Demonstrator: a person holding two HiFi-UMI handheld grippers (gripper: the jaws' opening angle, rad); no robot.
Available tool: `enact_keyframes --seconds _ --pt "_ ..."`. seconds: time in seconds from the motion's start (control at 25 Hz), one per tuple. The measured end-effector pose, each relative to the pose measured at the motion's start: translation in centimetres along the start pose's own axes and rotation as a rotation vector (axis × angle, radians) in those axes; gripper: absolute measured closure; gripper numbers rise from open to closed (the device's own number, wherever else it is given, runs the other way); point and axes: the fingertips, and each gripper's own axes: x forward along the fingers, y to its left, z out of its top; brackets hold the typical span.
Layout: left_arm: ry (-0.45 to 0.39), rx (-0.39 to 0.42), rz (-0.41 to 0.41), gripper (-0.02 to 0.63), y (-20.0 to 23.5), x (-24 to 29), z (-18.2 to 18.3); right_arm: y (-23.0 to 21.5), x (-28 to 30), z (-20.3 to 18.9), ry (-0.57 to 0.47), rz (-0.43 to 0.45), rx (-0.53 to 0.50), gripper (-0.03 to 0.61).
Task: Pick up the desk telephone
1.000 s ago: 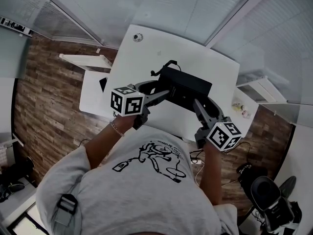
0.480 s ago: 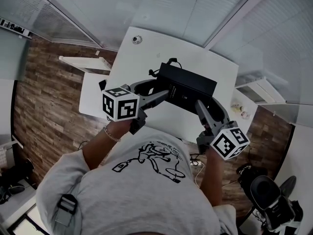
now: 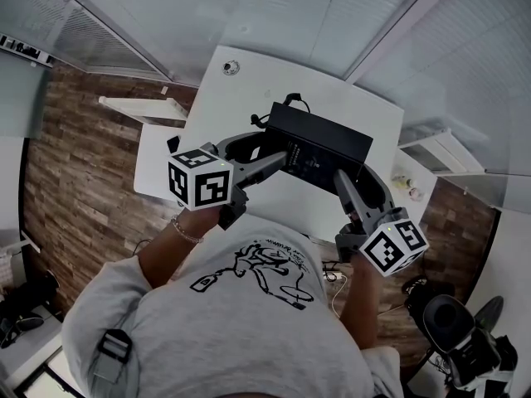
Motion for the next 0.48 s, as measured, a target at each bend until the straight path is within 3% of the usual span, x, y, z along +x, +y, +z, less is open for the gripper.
enact_keyframes --seconds 0.48 --pt "0.002 -0.007 0.000 0.334 -0.20 0.61 0.13 -0.41 -0.15 0.47 0.007 -0.003 -0.004 0.389"
